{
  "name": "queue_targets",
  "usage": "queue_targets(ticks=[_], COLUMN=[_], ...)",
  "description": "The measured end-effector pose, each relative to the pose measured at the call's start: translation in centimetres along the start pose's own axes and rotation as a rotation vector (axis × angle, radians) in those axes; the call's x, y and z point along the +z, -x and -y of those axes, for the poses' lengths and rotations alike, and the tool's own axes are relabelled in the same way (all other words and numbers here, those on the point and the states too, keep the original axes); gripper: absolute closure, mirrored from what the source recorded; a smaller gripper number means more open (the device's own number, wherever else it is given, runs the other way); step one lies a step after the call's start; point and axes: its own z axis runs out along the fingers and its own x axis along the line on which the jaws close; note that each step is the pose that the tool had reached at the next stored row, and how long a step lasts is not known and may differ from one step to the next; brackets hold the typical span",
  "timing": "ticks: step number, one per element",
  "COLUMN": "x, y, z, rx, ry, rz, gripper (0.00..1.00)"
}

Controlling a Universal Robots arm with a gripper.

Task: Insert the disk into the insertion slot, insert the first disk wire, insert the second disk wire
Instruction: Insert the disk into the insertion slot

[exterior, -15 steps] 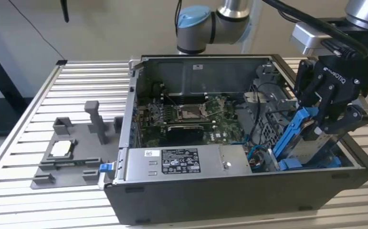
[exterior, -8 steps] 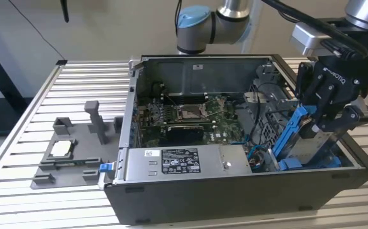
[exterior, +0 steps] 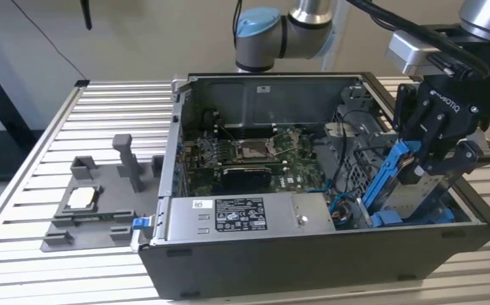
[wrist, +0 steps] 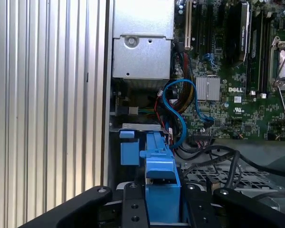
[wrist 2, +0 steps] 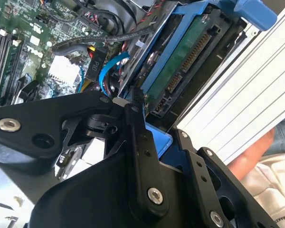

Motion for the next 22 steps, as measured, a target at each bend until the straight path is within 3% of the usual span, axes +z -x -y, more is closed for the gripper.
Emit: queue_targets(ticks=[7,9,10,15,18,22], x=[0.01,0.00,0.00,0.00,-0.30,-0.74], y=[0.00,0.00,0.00,0.00,0.16,0.60], z=[0.00,0.00,0.00,0.00,-0.01,-0.02], rx=[0.000,0.000,0.000,0.000,0.001,0.000], ry=[0.0000,0.0000,-0.0001,0.0000,0.0000,-0.0074], rz=[0.0008,0.0006,0.0006,0.0009,0.0010,0.0041], gripper=[0.68,0.66,0.60,0.60,0.60,0.60])
